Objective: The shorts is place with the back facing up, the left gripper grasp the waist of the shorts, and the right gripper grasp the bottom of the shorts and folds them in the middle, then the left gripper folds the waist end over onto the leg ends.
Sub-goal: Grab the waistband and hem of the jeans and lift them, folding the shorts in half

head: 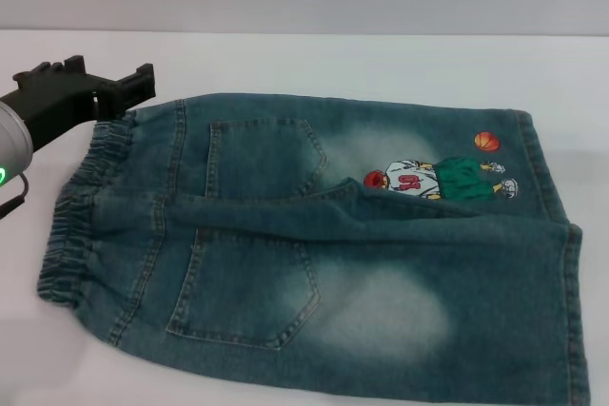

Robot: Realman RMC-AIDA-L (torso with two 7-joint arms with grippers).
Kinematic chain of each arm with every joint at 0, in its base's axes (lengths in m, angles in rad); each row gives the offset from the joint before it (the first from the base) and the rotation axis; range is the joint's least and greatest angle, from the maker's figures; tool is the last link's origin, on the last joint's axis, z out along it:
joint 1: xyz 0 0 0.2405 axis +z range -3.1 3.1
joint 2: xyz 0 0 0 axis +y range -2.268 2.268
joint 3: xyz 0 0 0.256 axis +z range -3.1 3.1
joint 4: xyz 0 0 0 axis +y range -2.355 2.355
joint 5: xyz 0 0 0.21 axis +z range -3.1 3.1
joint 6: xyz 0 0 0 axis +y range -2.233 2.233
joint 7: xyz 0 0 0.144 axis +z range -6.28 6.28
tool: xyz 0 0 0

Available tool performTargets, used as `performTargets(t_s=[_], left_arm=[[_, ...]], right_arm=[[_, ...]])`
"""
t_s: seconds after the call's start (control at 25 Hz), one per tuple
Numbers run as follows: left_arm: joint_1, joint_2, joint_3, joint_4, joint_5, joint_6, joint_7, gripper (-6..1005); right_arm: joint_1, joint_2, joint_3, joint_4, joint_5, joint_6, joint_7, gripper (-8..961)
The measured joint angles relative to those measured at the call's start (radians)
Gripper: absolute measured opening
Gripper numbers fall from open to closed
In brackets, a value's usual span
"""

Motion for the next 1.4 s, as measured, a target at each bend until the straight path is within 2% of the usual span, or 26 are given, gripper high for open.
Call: performTargets(t_s=[0.12,0.2,0.44,0.64,0.88,0.92,1.08,1.12,1.2,1.28,1.4], left_arm=[[-0.021,-0.001,-0.029,-0.012,0.0,-0.085,-0.012,836],[-0.032,-0.002,-0.057,-0.038,0.004,-0.173,-0.026,834],[-0.042,-0.003,-0.129,-0.121,0.061,-0.408,-0.066,829],[-0.053,-0.003,-0.122,-0.125,0.158,-0.483,-0.086,824],[-0.073,-0.003,-0.127,-0.106,0.16,-0.518,-0.086,818],[-0.085,-0.003,-0.142,-0.1,0.163,-0.579,-0.087,817],[-0.089,-0.003,-0.159,-0.105,0.166,-0.618,-0.087,813],[-0.094,-0.002,-0.184,-0.124,0.179,-0.684,-0.087,812],[-0.096,-0.003,-0.188,-0.139,0.216,-0.741,-0.093,810],[-0.096,-0.003,-0.188,-0.139,0.216,-0.741,-0.093,808],[-0.114,-0.003,-0.189,-0.139,0.265,-0.842,-0.113,805]], right_arm=[[0.042,0.003,0.008,0.025,-0.205,0.09,0.133,727],[0.049,0.004,0.008,0.063,-0.257,0.161,0.142,727],[0.038,-0.001,0.051,0.213,-0.248,0.392,0.112,725],[0.065,-0.003,0.121,0.226,-0.18,0.558,0.027,723],[0.089,0.001,0.188,0.211,-0.145,0.625,0.008,721],[0.088,0.004,0.201,0.211,-0.138,0.637,0.009,721],[0.067,0.022,0.228,0.225,-0.112,0.669,0.005,719],[0.058,0.027,0.228,0.232,-0.11,0.673,0.004,719],[0.044,0.034,0.228,0.241,-0.109,0.679,0.003,718],[0.029,0.041,0.227,0.246,-0.11,0.682,0.002,718],[0.013,0.052,0.228,0.245,-0.113,0.682,0.001,717]])
